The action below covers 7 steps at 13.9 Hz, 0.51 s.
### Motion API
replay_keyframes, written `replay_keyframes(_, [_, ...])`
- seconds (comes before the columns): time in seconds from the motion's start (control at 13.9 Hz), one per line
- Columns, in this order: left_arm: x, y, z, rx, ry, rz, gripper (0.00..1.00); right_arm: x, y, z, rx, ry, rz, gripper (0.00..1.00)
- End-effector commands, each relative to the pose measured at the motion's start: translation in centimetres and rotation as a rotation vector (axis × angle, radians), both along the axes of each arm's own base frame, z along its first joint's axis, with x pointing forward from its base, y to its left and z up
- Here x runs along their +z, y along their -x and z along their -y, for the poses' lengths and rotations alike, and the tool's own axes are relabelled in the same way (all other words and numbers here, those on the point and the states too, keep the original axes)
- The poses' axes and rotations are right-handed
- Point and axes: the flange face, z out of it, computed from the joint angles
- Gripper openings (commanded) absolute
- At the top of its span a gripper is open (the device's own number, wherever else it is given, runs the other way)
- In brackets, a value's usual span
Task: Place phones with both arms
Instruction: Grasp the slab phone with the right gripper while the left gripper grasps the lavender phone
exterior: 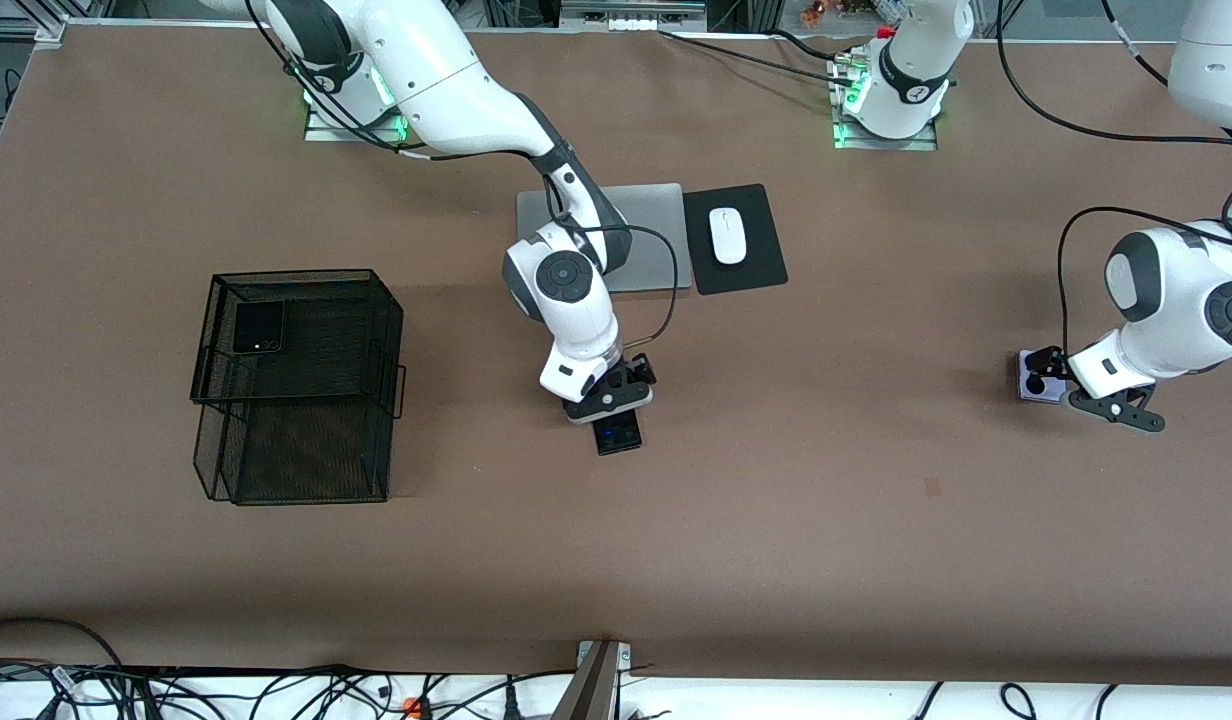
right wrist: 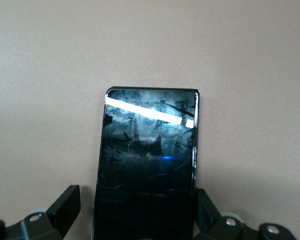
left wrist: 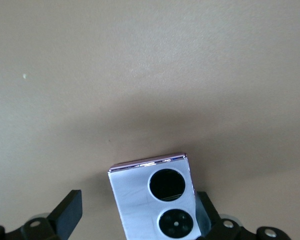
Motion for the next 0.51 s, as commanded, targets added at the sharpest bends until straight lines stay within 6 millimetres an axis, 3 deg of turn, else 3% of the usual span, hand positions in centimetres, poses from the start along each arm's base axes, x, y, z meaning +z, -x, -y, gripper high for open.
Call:
replay_keyframes(0.0, [-0.8, 0.8, 0.6, 0.055, 0.010, 0.019, 1.00, -0.8, 0.0, -0.5, 0.015, 0.004, 0.024, 1.00])
replay_keyframes(0.43, [-2.0, 1.7, -0.3, 0.097, 0.014, 0.044, 1.00, -1.0, 0.0, -0.5, 0.036, 0.024, 0.036, 1.00])
